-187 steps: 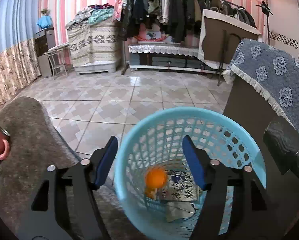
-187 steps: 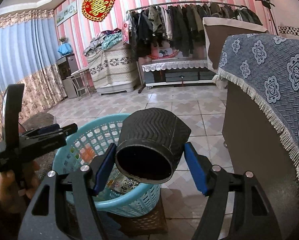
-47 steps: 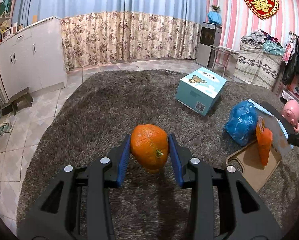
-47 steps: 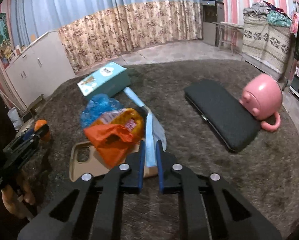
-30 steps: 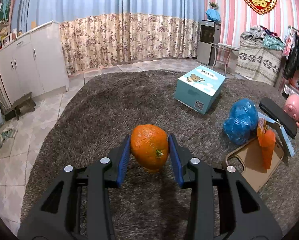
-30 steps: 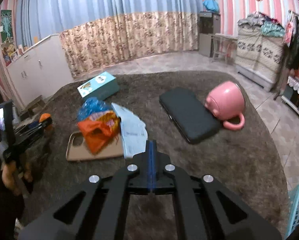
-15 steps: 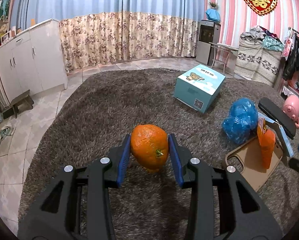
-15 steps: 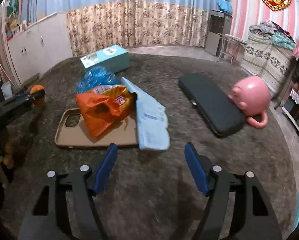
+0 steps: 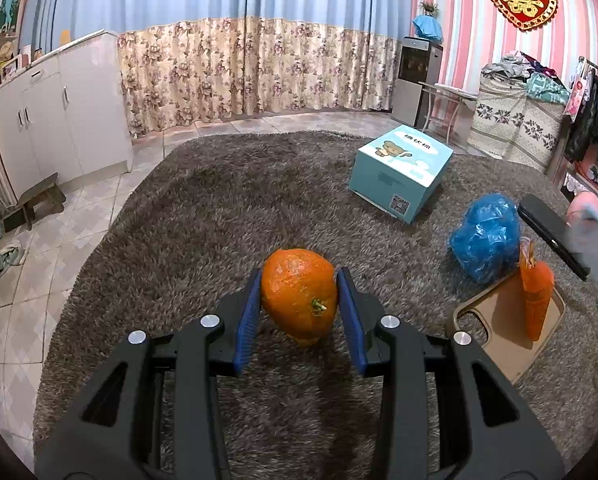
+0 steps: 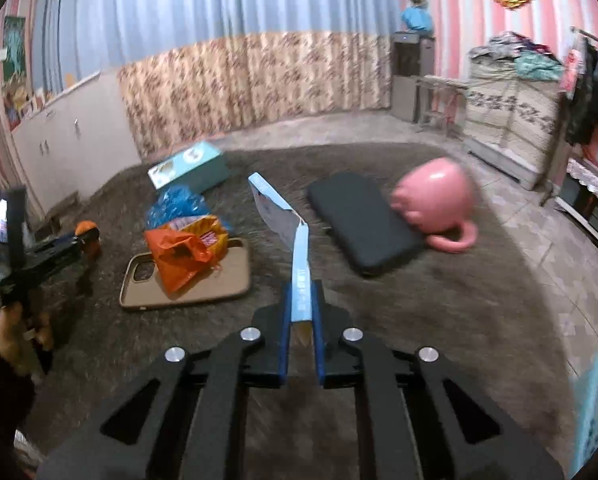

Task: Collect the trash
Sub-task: 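Carry the tangerine and paper strip toward the wastebasket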

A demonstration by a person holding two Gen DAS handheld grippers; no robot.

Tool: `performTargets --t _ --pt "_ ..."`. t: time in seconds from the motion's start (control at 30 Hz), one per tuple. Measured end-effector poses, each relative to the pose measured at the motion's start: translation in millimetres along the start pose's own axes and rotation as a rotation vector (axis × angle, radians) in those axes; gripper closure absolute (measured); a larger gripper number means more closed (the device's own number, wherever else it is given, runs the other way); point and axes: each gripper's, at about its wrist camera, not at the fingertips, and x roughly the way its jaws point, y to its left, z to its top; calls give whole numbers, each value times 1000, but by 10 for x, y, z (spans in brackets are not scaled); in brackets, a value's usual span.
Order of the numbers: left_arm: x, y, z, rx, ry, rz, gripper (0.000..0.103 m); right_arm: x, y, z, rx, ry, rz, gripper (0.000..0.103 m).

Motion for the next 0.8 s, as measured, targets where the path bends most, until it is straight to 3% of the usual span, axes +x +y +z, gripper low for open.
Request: performTargets --t 0.13,0.23,0.4,0.57,0.67,0.8 --pt "-71 -156 0 71 -16 14 70 -526 -316 -192 37 -37 -69 93" --pt "-235 -371 -6 110 -37 -27 71 -906 -595 -376 81 -59 -132 93" --pt "-666 -936 29 153 -96 -171 71 -1378 -1075 -646 183 -87 -226 93" --pt "-1183 -1729 -8 235 -158 -365 71 -1773 -1457 -880 268 -125 -312 93" --pt "-1433 -2220 -100 286 -158 -492 71 -2010 -1693 -1009 311 -149 -375 93" --pt "-1657 -2764 -286 368 -153 -595 71 -2200 -1895 -1147 375 -175 -426 93"
